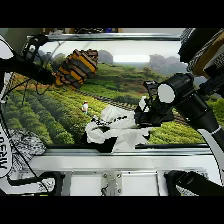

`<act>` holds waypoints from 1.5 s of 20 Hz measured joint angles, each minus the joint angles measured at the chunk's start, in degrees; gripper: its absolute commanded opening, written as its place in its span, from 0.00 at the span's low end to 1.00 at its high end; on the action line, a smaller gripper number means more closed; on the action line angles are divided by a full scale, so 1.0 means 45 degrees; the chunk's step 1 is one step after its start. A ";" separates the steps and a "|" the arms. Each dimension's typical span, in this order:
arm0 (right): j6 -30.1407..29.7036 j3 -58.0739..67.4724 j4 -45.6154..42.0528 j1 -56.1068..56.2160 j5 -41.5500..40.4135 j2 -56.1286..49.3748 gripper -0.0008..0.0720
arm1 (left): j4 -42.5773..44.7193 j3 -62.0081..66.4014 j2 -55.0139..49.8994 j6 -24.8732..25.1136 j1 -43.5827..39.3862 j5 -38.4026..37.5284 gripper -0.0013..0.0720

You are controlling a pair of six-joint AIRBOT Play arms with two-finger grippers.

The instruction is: Fold the clothes and pants, and hang the long-sleeved shirts on hangers.

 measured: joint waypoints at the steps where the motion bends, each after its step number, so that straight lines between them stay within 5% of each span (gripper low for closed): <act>1: 0.0000 0.0000 0.0000 0.0000 -0.0005 0.0000 0.03 | -0.0738 0.0000 0.0126 0.0466 -0.0044 -0.0695 0.04; 7: 0.0000 0.0000 0.0000 0.0000 -0.0005 0.0000 0.03 | -0.2521 0.0005 0.0379 0.1909 -0.0389 -0.2472 0.04; 18: 0.0000 0.0000 0.0000 0.0000 0.0000 0.0000 0.03 | -0.3060 0.0005 0.0423 0.7781 -0.0427 -0.3424 0.04; 30: -0.0403 0.0078 0.0029 -0.0083 -0.0039 0.0068 0.03 | -0.5440 -0.3070 0.0816 1.0370 0.1443 -0.3560 0.04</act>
